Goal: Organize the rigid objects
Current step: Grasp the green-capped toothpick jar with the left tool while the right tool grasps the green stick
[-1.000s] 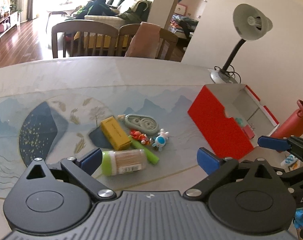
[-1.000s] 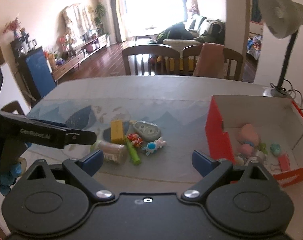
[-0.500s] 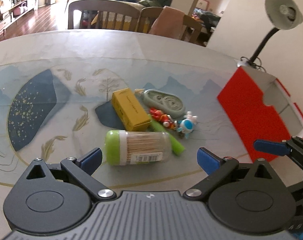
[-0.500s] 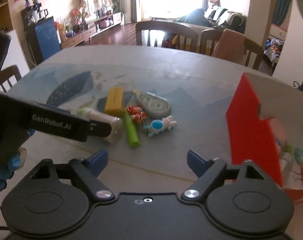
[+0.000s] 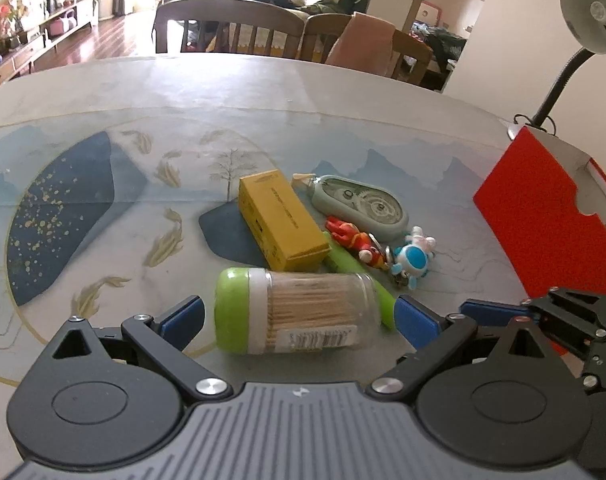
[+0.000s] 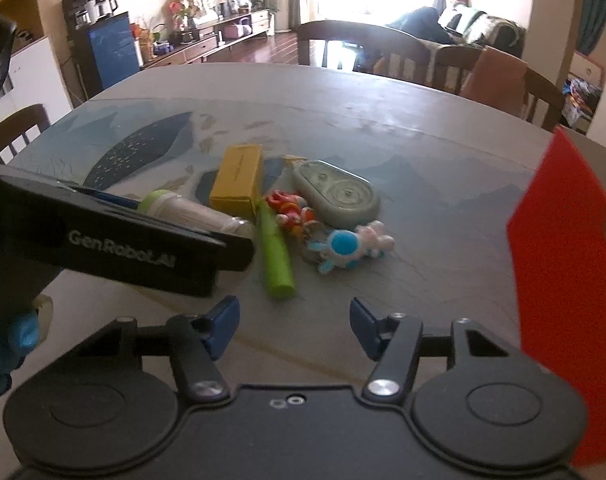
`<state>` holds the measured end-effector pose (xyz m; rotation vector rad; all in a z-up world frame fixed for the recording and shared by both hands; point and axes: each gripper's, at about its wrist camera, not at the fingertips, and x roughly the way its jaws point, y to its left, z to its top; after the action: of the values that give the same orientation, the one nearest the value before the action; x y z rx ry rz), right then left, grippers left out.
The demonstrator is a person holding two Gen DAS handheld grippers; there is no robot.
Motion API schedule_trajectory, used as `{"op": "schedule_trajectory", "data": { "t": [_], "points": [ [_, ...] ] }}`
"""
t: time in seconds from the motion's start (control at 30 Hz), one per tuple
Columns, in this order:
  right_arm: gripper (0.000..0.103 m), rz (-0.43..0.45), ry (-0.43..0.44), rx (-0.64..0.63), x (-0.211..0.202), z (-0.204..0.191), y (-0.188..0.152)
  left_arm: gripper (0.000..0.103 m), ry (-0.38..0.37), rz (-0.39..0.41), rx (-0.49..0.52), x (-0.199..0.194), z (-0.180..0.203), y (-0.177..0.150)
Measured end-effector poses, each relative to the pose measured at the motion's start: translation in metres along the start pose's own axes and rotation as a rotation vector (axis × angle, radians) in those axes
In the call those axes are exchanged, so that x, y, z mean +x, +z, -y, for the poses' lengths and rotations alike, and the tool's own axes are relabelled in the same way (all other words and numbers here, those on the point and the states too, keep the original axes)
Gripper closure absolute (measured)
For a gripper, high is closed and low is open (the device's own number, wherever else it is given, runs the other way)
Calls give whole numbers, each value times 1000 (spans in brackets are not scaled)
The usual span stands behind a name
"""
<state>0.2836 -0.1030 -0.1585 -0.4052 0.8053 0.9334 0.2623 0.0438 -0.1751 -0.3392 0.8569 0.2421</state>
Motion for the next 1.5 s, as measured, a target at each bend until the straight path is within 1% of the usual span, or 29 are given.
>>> {"op": "schedule_trajectory", "data": {
  "t": [0.03, 0.1, 0.2, 0.3, 0.5, 0.53, 0.57, 0.6, 0.67, 0.7, 0.83, 1.0, 1.13, 1.2, 1.33, 1.5],
  "points": [
    [46, 3, 2, -2, 2, -1, 1, 1, 1, 1, 0, 1, 0, 1],
    [53, 3, 14, 2, 8, -1, 4, 2, 6, 4, -6, 3, -1, 1],
    [58, 6, 19, 8, 13, -2, 7, 2, 7, 7, -13, 5, -3, 2],
    [63, 15, 25, 14, 18, -3, 10, 2, 9, 15, -10, 5, -3, 2],
    [71, 33, 5, 12, 22, -6, 13, 3, 5, 29, -5, 5, -3, 3],
    [71, 33, -1, 12, 23, -7, 13, 4, 2, 28, -10, 5, -4, 3],
    [73, 34, -9, 10, 24, -9, 14, 8, -1, 26, -12, 5, -5, 3],
    [78, 36, -19, 5, 25, -10, 14, 10, -3, 26, -13, 5, -5, 3],
    [84, 37, -16, 2, 25, -13, 14, 14, -9, 27, -14, 5, -6, 3],
    [85, 37, -17, 4, 25, -14, 14, 14, -13, 28, -12, 5, -6, 3],
    [88, 36, -25, 7, 22, -18, 13, 15, -14, 29, -1, 4, -7, 2],
    [89, 27, -12, 58, 13, -20, 11, 15, -28, 14, -6, -1, -10, -1],
    [89, 9, 28, 123, -3, -17, 7, 15, -51, -15, -46, -9, -16, -4],
    [89, 0, 32, 158, -12, -16, 4, 15, -60, -22, -55, -15, -17, -6],
    [89, -8, 44, 213, -30, -15, -1, 15, -54, -19, -30, -30, -14, -9],
    [89, 22, 31, 233, -62, -16, -3, 15, -61, -15, -29, -51, -9, -8]
  ]
}}
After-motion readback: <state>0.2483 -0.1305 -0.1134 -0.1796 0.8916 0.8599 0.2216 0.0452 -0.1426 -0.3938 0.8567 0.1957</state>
